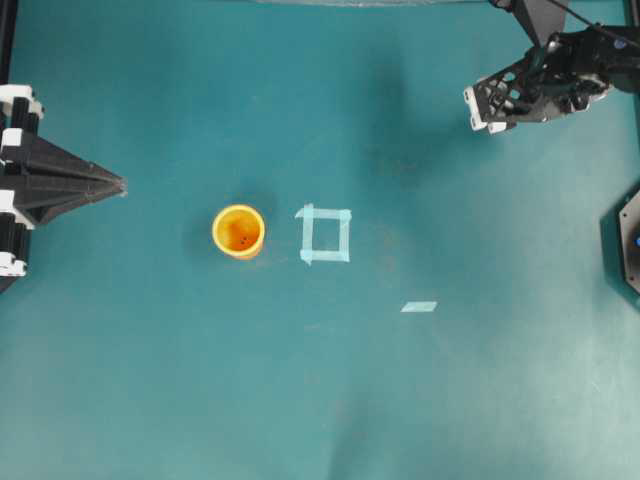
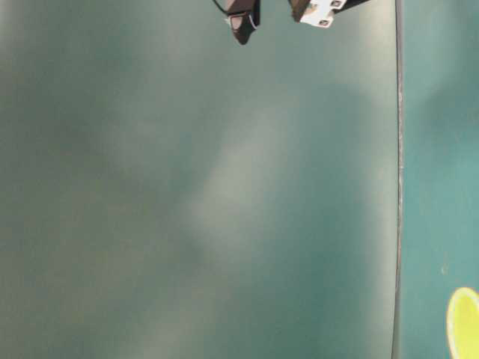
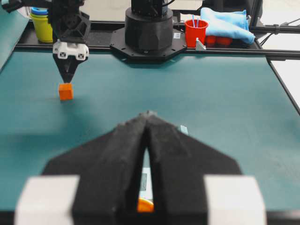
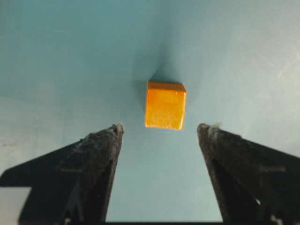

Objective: Lift the orange block with right arm.
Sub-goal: 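Lift the held cube upward and back with the right gripper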

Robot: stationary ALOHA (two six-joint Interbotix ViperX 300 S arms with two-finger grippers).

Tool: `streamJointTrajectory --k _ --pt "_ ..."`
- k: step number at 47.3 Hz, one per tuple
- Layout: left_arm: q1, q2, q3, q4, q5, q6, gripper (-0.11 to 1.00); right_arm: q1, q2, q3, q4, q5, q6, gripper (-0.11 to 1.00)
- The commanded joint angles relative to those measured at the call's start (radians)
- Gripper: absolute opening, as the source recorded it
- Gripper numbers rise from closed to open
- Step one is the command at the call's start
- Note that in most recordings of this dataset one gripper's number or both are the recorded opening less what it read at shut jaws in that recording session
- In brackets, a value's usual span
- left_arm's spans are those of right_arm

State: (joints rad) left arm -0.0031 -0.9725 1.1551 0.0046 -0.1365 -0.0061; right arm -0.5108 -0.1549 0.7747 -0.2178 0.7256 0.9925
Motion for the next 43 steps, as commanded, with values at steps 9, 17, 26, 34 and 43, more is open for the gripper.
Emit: streamJointTrajectory --k 9,17,26,34,43 --pt "-0.002 0.005 -0.028 0.002 -0.005 0.0 0.0 -0.014 0.043 -0.009 -0.006 -0.054 0.002 0.65" --pt "-0.002 0.005 -0.028 0.002 -0.005 0.0 0.0 -0.018 0.078 -0.003 -0.005 -0.078 0.002 0.65" --pt "-0.002 0.005 -0.028 0.002 -0.005 0.0 0.0 -0.029 0.1 -0.003 -0.008 -0.106 0.002 0.65" --pt "-0.002 0.005 -0.028 0.002 -0.005 0.0 0.0 -0.038 0.112 -0.003 -0.009 -0.107 0.002 0.64" --pt "-0.002 0.005 -0.028 0.002 0.012 0.0 0.0 -0.044 0.114 -0.003 -0.009 -0.107 0.002 0.63"
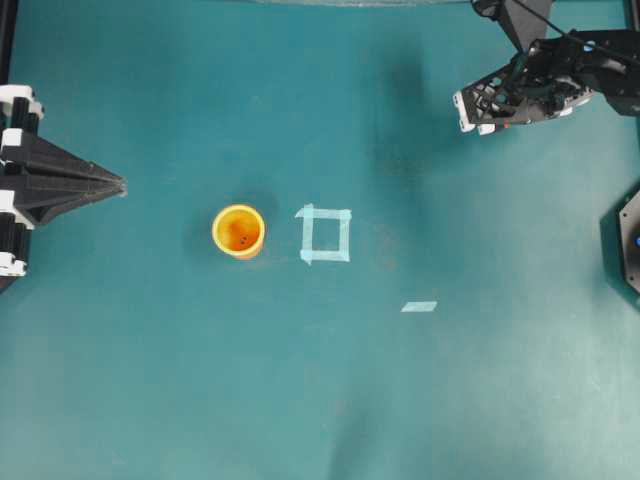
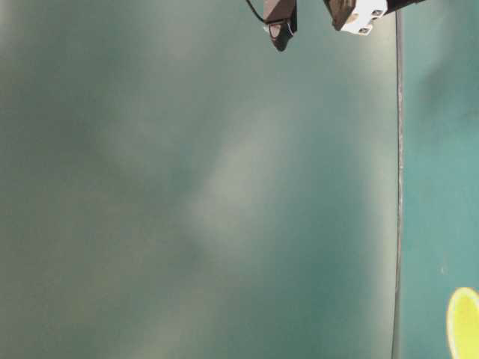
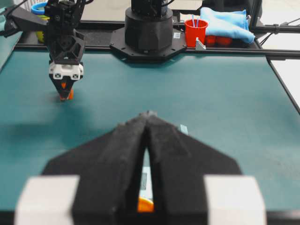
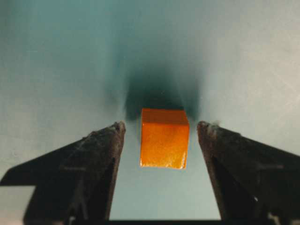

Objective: Lift the orange block with right arm.
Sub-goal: 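Lift the held cube upward and back with the right gripper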

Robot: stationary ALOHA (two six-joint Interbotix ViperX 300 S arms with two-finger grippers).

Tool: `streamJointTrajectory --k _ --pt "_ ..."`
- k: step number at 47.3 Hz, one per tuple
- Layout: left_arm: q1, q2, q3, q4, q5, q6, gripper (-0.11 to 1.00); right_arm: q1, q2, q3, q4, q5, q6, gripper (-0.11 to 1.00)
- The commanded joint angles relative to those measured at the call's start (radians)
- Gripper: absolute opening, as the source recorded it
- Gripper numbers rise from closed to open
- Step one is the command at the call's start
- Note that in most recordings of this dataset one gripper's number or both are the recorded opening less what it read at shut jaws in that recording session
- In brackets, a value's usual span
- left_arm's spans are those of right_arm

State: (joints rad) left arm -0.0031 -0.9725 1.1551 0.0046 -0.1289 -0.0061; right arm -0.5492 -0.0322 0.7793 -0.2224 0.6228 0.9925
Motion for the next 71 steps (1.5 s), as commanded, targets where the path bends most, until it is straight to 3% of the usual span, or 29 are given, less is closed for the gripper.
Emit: streamJointTrajectory --k 1,17,32,71 --pt "-0.002 0.005 -0.028 0.002 0.008 0.0 0.0 -0.006 -0.009 -0.008 -0.006 -0.005 0.002 0.62" --pt "-0.002 0.005 -0.028 0.002 0.017 0.0 0.0 -0.008 -0.011 -0.008 -0.006 0.0 0.002 0.41" --pt "-0.002 0.003 -0.028 0.002 0.017 0.0 0.0 -0.008 -0.071 -0.017 -0.005 0.032 0.003 0.41" --pt "-0.002 0.003 -0.029 0.002 0.023 0.002 0.0 -0.008 -0.258 -0.14 -0.005 0.314 0.002 0.41"
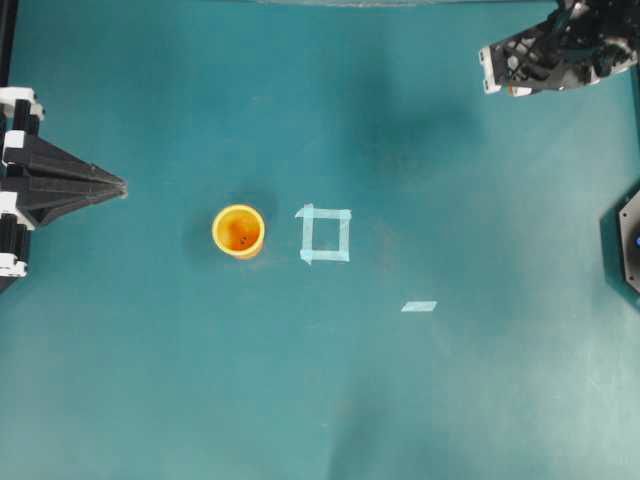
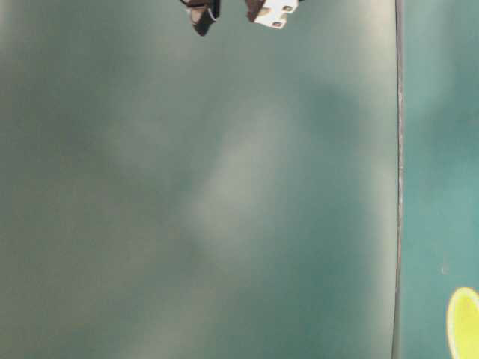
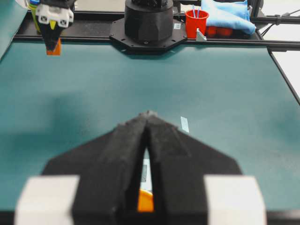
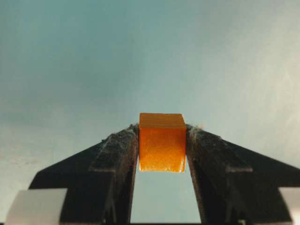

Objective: Lift the orange block with right arm.
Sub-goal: 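Lift the held cube upward and back with the right gripper, then hold the cube raised in the right gripper near the table edge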

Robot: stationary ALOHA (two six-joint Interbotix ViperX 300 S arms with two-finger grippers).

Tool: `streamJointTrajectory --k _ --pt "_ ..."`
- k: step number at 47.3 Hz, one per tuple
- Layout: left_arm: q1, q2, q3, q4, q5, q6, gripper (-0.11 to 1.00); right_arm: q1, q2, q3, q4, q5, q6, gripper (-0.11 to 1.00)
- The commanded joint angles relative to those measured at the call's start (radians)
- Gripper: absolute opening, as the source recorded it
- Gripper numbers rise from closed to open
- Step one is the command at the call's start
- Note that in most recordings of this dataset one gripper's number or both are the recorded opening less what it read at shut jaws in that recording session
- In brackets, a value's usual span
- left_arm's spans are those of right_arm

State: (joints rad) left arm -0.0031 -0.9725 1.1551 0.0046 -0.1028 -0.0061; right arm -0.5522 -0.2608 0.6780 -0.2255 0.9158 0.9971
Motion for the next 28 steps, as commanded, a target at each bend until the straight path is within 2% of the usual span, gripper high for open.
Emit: streamJointTrajectory --k 1,28 --pt "-0.003 0.005 -0.028 0.002 -0.002 0.002 0.0 -0.005 -0.032 -0.043 -0.002 0.026 -0.003 0.41" --pt "-0.002 0.003 -0.029 0.002 0.002 0.002 0.0 -0.005 -0.092 -0.193 0.002 0.216 -0.005 0.41"
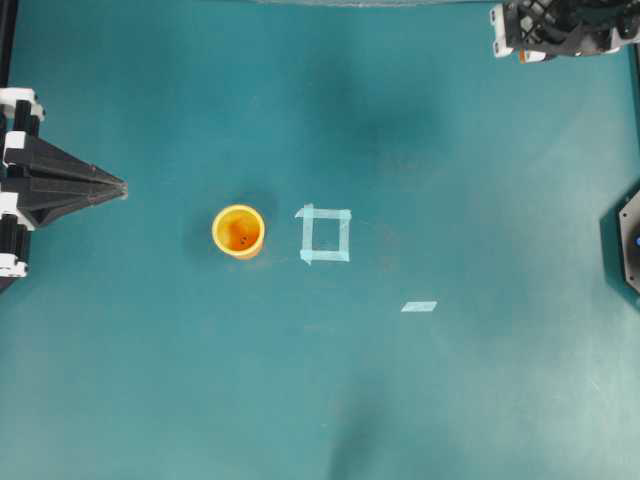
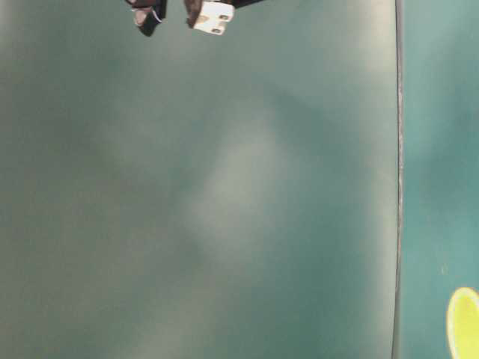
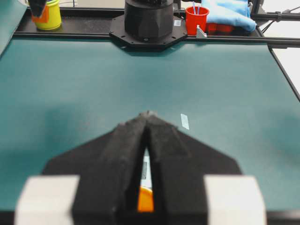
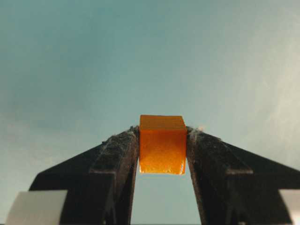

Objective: Lift the orange block with right arm.
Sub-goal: 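Hold the cube raised in the right gripper near the table edge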

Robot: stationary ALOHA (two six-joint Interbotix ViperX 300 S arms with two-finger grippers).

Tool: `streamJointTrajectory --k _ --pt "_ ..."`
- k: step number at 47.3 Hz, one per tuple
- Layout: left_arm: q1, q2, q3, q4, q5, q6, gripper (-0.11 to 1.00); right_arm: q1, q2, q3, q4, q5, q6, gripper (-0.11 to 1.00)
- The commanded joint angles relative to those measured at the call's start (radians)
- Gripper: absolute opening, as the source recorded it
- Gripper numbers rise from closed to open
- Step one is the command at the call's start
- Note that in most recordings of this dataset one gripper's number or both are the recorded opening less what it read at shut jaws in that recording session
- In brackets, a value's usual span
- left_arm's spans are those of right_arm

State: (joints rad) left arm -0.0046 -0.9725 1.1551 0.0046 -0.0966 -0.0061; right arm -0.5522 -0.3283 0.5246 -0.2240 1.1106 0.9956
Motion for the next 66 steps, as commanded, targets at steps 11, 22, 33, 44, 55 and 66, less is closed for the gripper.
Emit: streamJointTrajectory --k 11,22,33,44,55,66 --pt "0.0 0.005 -0.029 0.003 -0.005 0.002 0.0 -0.005 -0.063 -0.063 0.012 0.069 -0.003 0.41" --pt "0.0 0.003 -0.029 0.002 -0.003 0.002 0.0 -0.003 -0.101 -0.066 0.023 0.077 -0.003 0.41" --pt "0.0 0.005 -0.029 0.003 -0.003 0.002 0.0 -0.003 -0.112 -0.067 0.038 0.075 -0.005 0.41" --pt "0.0 0.003 -0.029 0.002 0.006 0.002 0.0 -0.003 -0.112 -0.074 0.043 0.075 -0.008 0.41" --pt "0.0 0.003 -0.029 0.002 0.017 0.003 0.0 0.003 -0.107 -0.084 0.043 0.075 -0.008 0.41" --pt "0.0 0.003 -0.029 0.002 0.017 0.003 0.0 0.008 -0.104 -0.095 0.043 0.075 -0.008 0.41"
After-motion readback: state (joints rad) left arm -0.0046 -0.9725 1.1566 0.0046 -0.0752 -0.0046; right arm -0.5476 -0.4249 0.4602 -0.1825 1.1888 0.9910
